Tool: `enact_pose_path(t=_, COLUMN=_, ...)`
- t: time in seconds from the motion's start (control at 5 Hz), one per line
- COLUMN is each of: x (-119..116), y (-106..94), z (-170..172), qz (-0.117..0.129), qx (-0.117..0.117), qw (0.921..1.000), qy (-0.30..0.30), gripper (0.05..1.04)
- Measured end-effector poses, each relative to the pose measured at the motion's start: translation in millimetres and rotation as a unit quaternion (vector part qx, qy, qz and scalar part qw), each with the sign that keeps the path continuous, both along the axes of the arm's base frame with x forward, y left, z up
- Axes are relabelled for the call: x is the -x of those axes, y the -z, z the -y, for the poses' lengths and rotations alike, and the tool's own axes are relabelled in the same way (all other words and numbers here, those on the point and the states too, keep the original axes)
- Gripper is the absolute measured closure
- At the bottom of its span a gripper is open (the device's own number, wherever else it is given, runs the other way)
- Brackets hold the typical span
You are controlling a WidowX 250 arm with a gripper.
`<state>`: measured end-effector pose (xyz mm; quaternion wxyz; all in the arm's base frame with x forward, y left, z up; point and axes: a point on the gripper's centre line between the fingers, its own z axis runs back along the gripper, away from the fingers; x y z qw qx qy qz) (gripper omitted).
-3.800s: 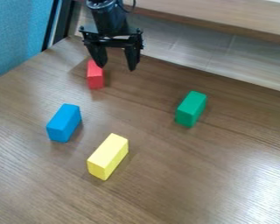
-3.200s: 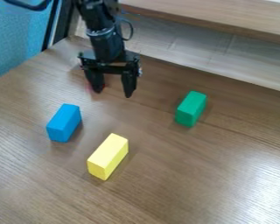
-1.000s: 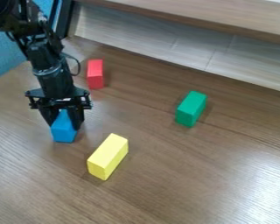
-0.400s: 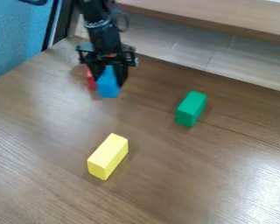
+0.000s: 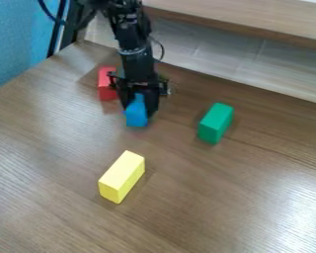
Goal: Move the blue rectangle and put it between red and green rectangle.
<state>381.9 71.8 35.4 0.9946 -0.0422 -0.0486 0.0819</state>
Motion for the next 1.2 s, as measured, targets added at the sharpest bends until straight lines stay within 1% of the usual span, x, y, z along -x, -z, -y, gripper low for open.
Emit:
enact_pose_path(t=0.2, x=-5.8, y=1.3, z=1.3, qz=0.005, qx=-0.013, qw=0.9998, qy=0.011, gripper=0.506)
enact_pose_path(t=0.4, x=-5.0, y=4.5, z=4.4, qz=0.004, qx=-0.014, qw=0.9997, qy=0.022, gripper=0.424)
enact_pose_path(t=0.6, x=0.5, y=8.9, z=13.4, qz=-0.001, qx=-0.014, qw=0.9995, qy=0.029, gripper=0.136)
enact_pose_path(t=0.8, x=8.9, y=2.7, z=16.9, qz=0.004, qx=-0.009, qw=0.9995, qy=0.029, gripper=0.079)
enact_pose_path(t=1.0, x=19.3, y=-23.8, z=19.9, qz=0.036, qx=-0.013, qw=0.9987, qy=0.034, gripper=0.083)
enact_pose_path(t=1.2, x=37.1, y=-52.3, z=23.3, qz=0.071, qx=-0.009, qw=0.9968, qy=0.037, gripper=0.083)
